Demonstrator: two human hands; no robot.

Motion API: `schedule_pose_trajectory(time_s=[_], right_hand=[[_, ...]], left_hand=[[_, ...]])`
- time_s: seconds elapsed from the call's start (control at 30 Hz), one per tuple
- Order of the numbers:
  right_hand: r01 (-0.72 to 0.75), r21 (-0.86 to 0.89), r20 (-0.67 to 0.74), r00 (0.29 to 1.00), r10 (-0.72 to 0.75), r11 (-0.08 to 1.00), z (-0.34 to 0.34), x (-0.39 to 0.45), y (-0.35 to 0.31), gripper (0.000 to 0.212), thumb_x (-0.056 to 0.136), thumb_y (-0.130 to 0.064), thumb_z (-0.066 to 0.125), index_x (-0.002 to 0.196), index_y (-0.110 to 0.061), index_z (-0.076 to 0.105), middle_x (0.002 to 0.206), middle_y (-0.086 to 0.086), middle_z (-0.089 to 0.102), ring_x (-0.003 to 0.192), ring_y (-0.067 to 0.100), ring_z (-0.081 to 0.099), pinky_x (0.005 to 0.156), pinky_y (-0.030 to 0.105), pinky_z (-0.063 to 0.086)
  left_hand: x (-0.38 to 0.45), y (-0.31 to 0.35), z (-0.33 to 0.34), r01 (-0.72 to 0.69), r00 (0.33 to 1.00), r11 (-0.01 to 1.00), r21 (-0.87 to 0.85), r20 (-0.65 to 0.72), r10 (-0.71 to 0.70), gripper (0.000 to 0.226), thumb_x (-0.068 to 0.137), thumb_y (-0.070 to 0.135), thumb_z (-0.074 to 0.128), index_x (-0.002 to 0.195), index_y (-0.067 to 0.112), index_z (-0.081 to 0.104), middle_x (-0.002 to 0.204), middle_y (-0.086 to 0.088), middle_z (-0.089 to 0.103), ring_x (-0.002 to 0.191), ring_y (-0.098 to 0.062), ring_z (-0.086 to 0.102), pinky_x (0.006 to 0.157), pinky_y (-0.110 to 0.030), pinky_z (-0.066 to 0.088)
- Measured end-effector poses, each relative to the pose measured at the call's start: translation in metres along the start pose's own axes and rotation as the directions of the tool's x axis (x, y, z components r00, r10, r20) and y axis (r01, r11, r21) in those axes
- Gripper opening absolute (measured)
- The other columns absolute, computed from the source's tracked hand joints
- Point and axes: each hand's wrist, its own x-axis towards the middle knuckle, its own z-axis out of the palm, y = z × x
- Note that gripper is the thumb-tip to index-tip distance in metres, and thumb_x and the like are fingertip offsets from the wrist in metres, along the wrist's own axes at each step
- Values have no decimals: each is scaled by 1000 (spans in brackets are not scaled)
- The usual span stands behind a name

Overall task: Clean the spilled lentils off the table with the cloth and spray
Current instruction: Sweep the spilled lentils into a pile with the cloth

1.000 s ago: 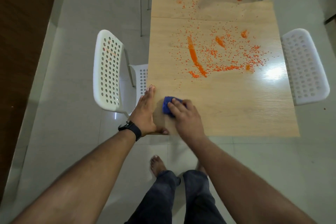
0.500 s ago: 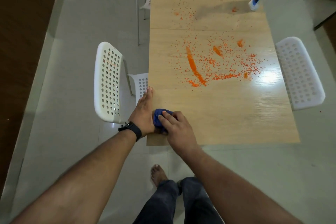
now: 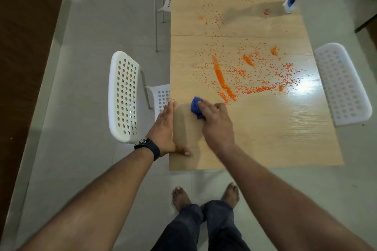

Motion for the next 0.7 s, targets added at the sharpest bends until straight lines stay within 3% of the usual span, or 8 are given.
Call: schedule_pose_trajectory(time_s=[0.07,0.17,0.33,0.43,0.53,0.6,0.7], right_hand=[[119,10,47,992,-119,993,10,-42,-13,59,82,-3,71,139,-14,64,139,1,67,104,27,50,80,38,56],[227,13,159,961,-226,974,30,-85,-22,60,78,-5,79,136,-12,66,139,7,66,108,33,56,86,47,57],[165,-38,160,974,-157,986,31,-44,-11,51,83,-11,69,134,-12,66,140,7,65,110,34,53,89,50,56],[38,-69,80,996,-33,997,20,10,-1,54,86,0,55,137,-13,66,142,5,65,108,33,50,90,43,53],[-108,-104,61,991,115,989,7,44,13,58,93,5,46,145,-17,59,149,0,60,115,31,45,96,41,47],[-184,-81,30,982,187,980,0,44,19,63,92,7,44,149,-19,56,152,-3,57,121,30,43,98,42,47],[-128,0,-13,992,128,992,-7,10,10,66,87,8,50,148,-18,57,150,-4,58,120,29,45,92,41,51]], left_hand=[[1,-3,0,-19,1000,1000,18,-1,19,180,35,77,93,158,29,-30,173,6,-18,159,-12,-11,131,-36,6],[4,-9,3,-108,993,992,71,-30,110,146,68,47,86,162,19,-22,173,2,-19,159,-14,-12,130,-43,14],[6,-14,1,-50,998,999,2,47,50,182,31,83,89,160,26,-27,172,10,-21,159,-11,-15,130,-37,7],[6,-15,1,-65,998,998,-4,-5,65,178,34,90,84,161,29,-24,173,10,-18,160,-11,-10,131,-40,11],[5,-15,3,-37,998,999,12,-53,38,158,57,74,89,164,26,-17,174,7,-14,160,-11,-7,131,-39,12],[3,-18,5,-35,995,999,34,-90,38,132,79,63,80,165,25,-12,174,6,-10,160,-12,-6,130,-38,13],[-3,-23,3,-51,993,998,27,-106,53,91,103,41,58,167,24,-4,175,3,-2,160,-12,-6,130,-41,15]])
